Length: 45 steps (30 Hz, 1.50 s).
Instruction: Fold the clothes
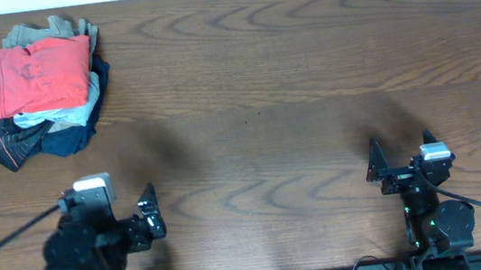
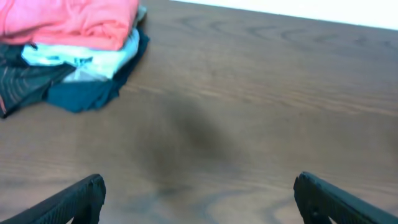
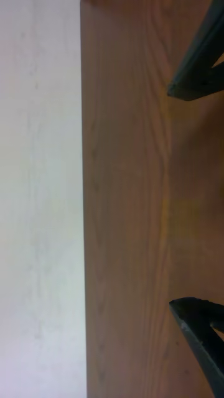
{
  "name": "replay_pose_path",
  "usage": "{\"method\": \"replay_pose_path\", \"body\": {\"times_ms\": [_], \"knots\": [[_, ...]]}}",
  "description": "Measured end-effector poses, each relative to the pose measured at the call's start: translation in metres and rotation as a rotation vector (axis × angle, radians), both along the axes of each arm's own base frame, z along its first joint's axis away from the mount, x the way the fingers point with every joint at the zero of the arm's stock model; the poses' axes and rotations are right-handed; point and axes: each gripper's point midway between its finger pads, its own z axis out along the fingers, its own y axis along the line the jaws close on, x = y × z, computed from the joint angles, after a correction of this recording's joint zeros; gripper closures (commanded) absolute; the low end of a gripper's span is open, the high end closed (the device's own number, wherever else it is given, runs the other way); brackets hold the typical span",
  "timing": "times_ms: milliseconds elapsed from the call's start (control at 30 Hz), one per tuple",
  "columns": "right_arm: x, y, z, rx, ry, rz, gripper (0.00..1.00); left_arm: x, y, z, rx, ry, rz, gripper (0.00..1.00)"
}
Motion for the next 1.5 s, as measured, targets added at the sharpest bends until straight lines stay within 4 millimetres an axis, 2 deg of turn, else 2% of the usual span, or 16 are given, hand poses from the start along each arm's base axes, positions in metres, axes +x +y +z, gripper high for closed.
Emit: {"method": "replay_pose_path", "body": {"times_ms": [200, 367, 600, 1500], "knots": [[0.0, 0.0, 0.0, -0.003, 0.001, -0.002, 0.01, 0.014, 0.0, -0.053, 0.014, -0.128, -0.005, 0.02], [0.0, 0.0, 0.0, -0.003, 0.001, -0.002, 0.01, 0.031, 0.0, -0.079, 0.009, -0.236, 0.005, 0.02], [0.0, 0.0, 0.0, -0.003, 0.001, -0.002, 0.01, 0.059, 0.006, -0.085, 0.004, -0.42, 0.043, 0.02], [0.0, 0.0, 0.0, -0.003, 0.0, -0.002, 0.01, 0.059, 0.007, -0.083, 0.04, -0.434, 0.037, 0.02]]}}
